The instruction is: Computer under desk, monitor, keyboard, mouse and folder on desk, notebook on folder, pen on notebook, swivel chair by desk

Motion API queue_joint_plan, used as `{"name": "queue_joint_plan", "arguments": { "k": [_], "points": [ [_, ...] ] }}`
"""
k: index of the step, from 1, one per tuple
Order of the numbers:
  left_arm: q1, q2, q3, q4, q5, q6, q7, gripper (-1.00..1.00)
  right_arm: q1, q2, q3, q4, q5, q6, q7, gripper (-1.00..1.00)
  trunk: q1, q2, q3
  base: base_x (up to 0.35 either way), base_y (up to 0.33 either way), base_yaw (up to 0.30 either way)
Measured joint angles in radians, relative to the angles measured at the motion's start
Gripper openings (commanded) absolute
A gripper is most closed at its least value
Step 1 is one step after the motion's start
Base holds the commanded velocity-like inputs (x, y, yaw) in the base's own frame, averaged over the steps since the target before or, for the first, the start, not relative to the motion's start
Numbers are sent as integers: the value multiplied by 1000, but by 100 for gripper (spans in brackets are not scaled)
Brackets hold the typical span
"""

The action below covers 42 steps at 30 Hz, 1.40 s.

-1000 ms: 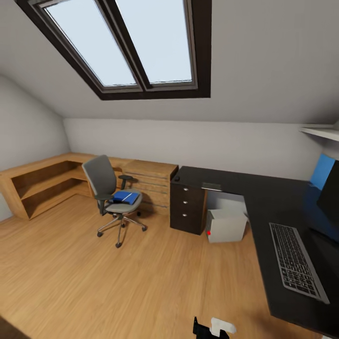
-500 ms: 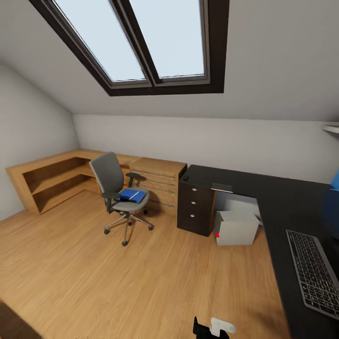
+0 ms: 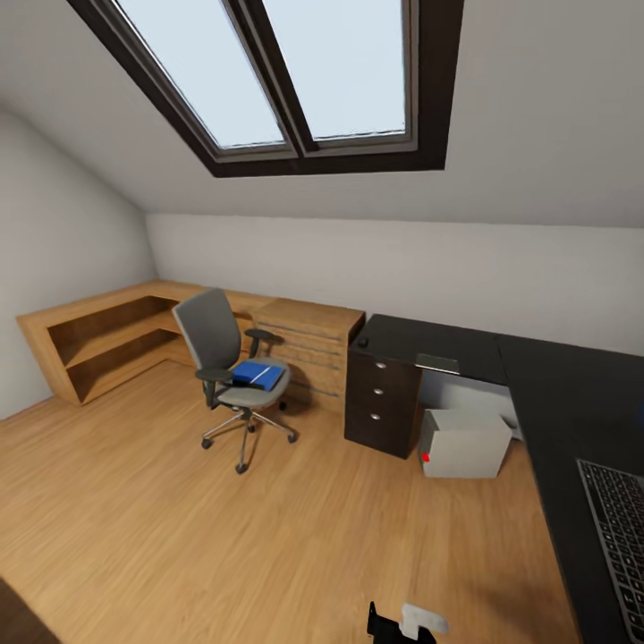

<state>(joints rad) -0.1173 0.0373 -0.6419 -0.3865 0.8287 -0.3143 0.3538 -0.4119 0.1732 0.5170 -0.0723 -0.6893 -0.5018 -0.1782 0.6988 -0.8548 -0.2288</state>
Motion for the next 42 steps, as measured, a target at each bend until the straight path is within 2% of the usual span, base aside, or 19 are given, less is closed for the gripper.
{"name": "queue_joint_plan", "arguments": {
  "k": [11, 12, 13, 14, 24, 31, 42],
  "points": [
    [0, -1, 0, 0, 0, 0, 0, 100, 0, -10, -8, -2, -12, 3, -4, 100, 0, 0, 0, 321, 0, 1],
    [0, -1, 0, 0, 0, -1, 0, 100, 0, -16, -12, -2, -20, 3, -5, 100, 0, 0, 0, 322, 0, 0],
    [0, -1, 0, 0, -1, -1, 0, 100, 0, -28, -17, -3, -47, 2, -4, 100, 0, 0, 0, 322, 0, 0],
    [0, -1, 0, 0, -1, -1, 0, 100, 0, -29, -13, -2, -48, 2, -3, 100, 0, 0, 0, 322, 0, 0],
    [0, 0, 0, 0, 0, 0, 0, 100, 0, -30, -1, -1, -43, -3, 0, 100, 0, 0, 0, 322, 0, 0],
    [0, 0, 0, 0, 0, -1, 0, 100, 0, -28, -1, -1, -10, -3, 0, 100, 0, 0, 0, 322, 0, 0],
    [0, 0, 0, 0, 0, -1, 0, 100, 0, -28, 0, -1, -6, -3, 0, 100, 0, 0, 0, 322, 0, 0]
  ]
}}
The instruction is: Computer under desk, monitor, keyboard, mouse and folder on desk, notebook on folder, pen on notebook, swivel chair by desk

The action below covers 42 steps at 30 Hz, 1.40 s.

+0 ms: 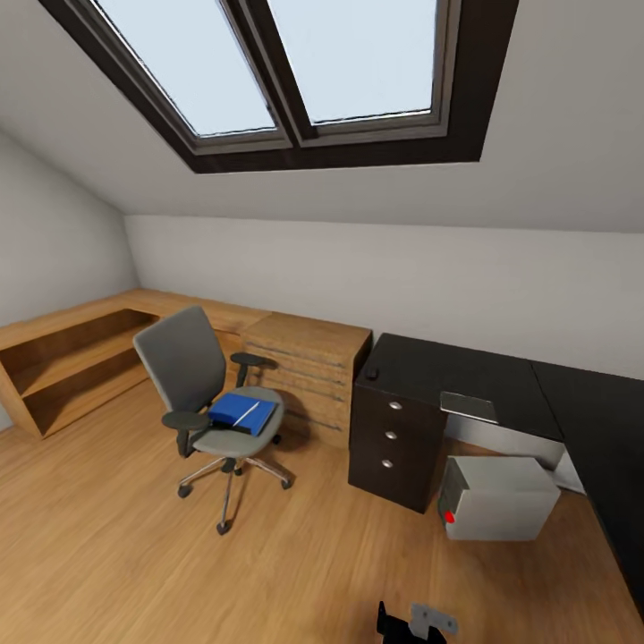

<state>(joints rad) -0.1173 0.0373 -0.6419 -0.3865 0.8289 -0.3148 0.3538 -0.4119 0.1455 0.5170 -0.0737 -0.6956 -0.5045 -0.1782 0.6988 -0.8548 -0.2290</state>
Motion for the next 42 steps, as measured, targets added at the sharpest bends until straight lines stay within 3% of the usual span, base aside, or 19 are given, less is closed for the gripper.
{"name": "queue_joint_plan", "arguments": {
  "k": [7, 8, 9, 10, 13, 15, 16, 17, 18, 19, 21, 24, 25, 29, 30, 32, 35, 42],
  "points": [
    [0, -5, -1, 0, -1, 1, 0, 100, 0, -1, 1, -5, 6, 0, 0, 100, 0, 0, 0, 322, 0, 0],
    [0, -43, -5, -26, -7, 5, 4, 100, -2, -6, -1, -45, 20, 1, -2, 100, 0, 0, 0, 322, 0, 0],
    [0, -55, -7, -121, -48, 15, 5, 100, -11, -24, -2, -123, 30, 13, -15, 100, 0, 0, 0, 322, 0, 0],
    [0, -56, -5, -150, -63, 16, 6, 100, -17, -31, -4, -141, 30, 18, -21, 100, 0, 0, 0, 322, 0, 0],
    [0, -57, -2, -270, -155, 35, 22, 100, -69, -61, -3, -219, 36, 91, -73, 100, 0, 0, 0, 322, 0, 0],
    [-2, -56, 13, -394, -202, 142, 77, 100, -126, -81, -4, -282, 40, 193, -118, 100, 0, 0, 0, 322, 0, 0],
    [-7, -56, 35, -463, -213, 242, 120, 100, -159, -92, -4, -307, 43, 250, -142, 100, 0, 0, 0, 322, 0, 0],
    [-11, -56, 50, -501, -215, 293, 143, 100, -179, -100, -5, -316, 43, 280, -154, 100, 0, 0, 0, 322, 0, 0],
    [-18, -57, 87, -571, -218, 401, 180, 100, -219, -118, -5, -328, 44, 341, -173, 100, 0, 0, 0, 322, 0, 0],
    [-22, -58, 110, -608, -220, 459, 196, 100, -243, -129, -5, -333, 44, 373, -180, 100, 0, 0, 0, 322, 0, 0],
    [-33, -63, 204, -727, -227, 635, 229, 100, -325, -162, -6, -341, 44, 484, -195, 100, 0, 0, 0, 322, 0, 0],
    [-50, -80, 293, -827, -233, 743, 248, 100, -395, -186, -7, -342, 38, 572, -200, 100, 0, 0, 0, 322, 0, 0],
    [-53, -83, 307, -843, -234, 758, 251, 100, -405, -192, -7, -341, 37, 585, -201, 100, 0, 0, 0, 321, 0, 0],
    [-57, -84, 324, -849, -244, 756, 254, 100, -422, -196, 1, -323, 41, 606, -202, 100, 0, 0, 0, 322, 0, 0],
    [-56, -81, 306, -918, -249, 663, 254, 100, -423, -178, 8, -319, 41, 606, -202, 100, 0, 0, 0, 322, 0, 0],
    [-46, -75, 284, -975, -253, 643, 255, 100, -423, -169, 13, -318, 43, 606, -202, 100, 0, 0, 0, 322, 0, 0],
    [25, -32, 214, -1078, -306, 612, 257, 100, -423, -156, 23, -318, 45, 607, -202, 100, 0, 0, 0, 322, 0, 0],
    [52, -9, 192, -1106, -330, 605, 257, 100, -422, -152, 28, -317, 42, 599, -203, 100, 0, 0, 0, 322, 0, 0]
  ]
}}
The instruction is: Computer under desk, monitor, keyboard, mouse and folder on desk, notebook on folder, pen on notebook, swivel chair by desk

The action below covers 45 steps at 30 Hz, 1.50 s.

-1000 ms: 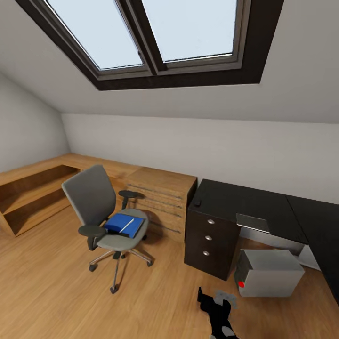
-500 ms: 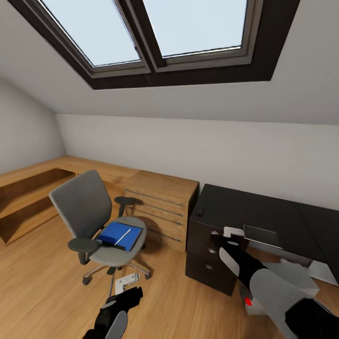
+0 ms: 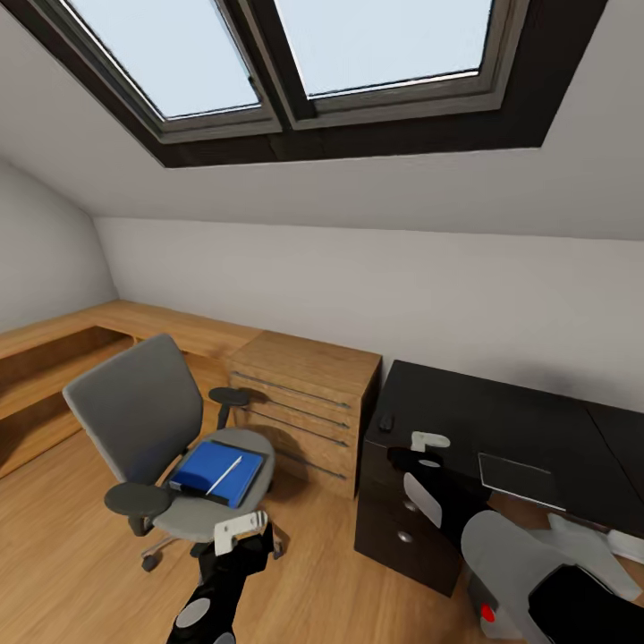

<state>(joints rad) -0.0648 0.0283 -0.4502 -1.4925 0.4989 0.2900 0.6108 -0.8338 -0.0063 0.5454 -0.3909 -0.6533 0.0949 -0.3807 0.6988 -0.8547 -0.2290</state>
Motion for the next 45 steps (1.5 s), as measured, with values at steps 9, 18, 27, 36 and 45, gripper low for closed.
{"name": "queue_joint_plan", "arguments": {
  "k": [9, 18, 27, 36, 45],
  "points": [
    [1, 2, 2, 4, -2, 1, -1, 100, 1, -1, -1, -4, 1, -12, 2, 100, 0, 0, 0, 322, -78, 0],
    [2, 4, 14, 5, -4, 0, 0, 100, 2, -2, -1, -4, 0, -25, 55, 100, 0, 0, 0, 322, -135, 0],
    [2, 5, 15, 5, -4, 1, 0, 100, 2, -2, -2, -5, -3, -24, 89, 100, 0, 0, 0, 321, -107, 0],
    [2, 6, 18, 4, -4, 2, 1, 100, 2, 1, 1, -3, -6, -24, 92, 100, 0, 0, 0, 323, 24, 0],
    [2, 5, 19, 3, -4, 2, 2, 100, 2, 9, 0, -3, -2, -23, 93, 100, 0, 0, 0, 282, 190, 0]
  ]
}}
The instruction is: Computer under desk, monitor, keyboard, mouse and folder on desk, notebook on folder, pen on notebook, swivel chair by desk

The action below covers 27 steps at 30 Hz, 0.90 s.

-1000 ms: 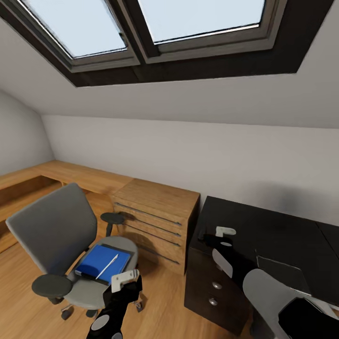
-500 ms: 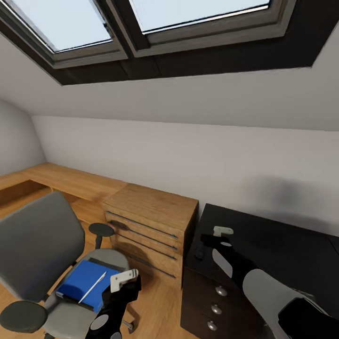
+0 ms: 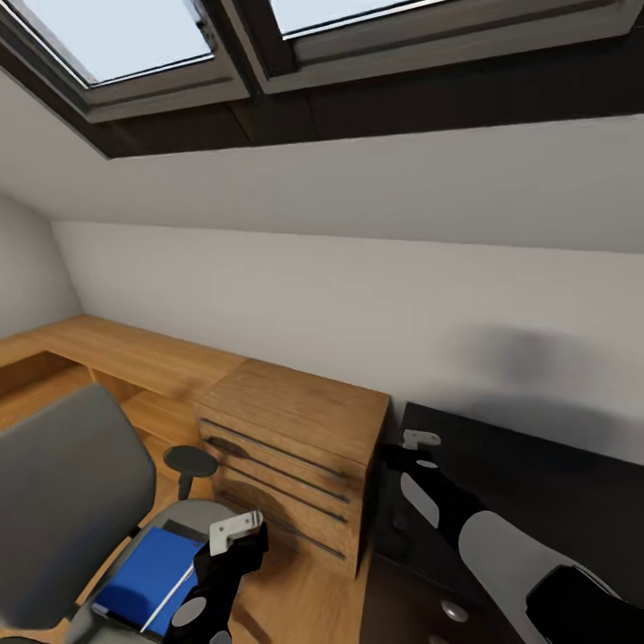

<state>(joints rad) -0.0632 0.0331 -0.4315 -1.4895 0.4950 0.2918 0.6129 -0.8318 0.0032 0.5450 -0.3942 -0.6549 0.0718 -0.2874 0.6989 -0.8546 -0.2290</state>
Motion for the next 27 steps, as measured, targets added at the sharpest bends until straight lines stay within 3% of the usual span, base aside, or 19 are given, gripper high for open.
{"name": "queue_joint_plan", "arguments": {
  "k": [8, 13, 27],
  "points": [
    [0, 0, 1, 0, 1, 0, 0, 100, 0, 3, -1, 0, 2, 3, -2, 100, 0, 0, 0, 177, 50, 0],
    [0, 0, 35, -3, 3, -2, 0, 100, 1, 1, -2, 0, 3, 1, 0, 100, 0, 0, 0, 15, 1, 0],
    [0, -1, 44, -3, 4, 2, -2, 100, 1, 2, -2, 34, 4, 3, -1, 100, 0, 0, 0, 105, -7, 0]
  ]
}}
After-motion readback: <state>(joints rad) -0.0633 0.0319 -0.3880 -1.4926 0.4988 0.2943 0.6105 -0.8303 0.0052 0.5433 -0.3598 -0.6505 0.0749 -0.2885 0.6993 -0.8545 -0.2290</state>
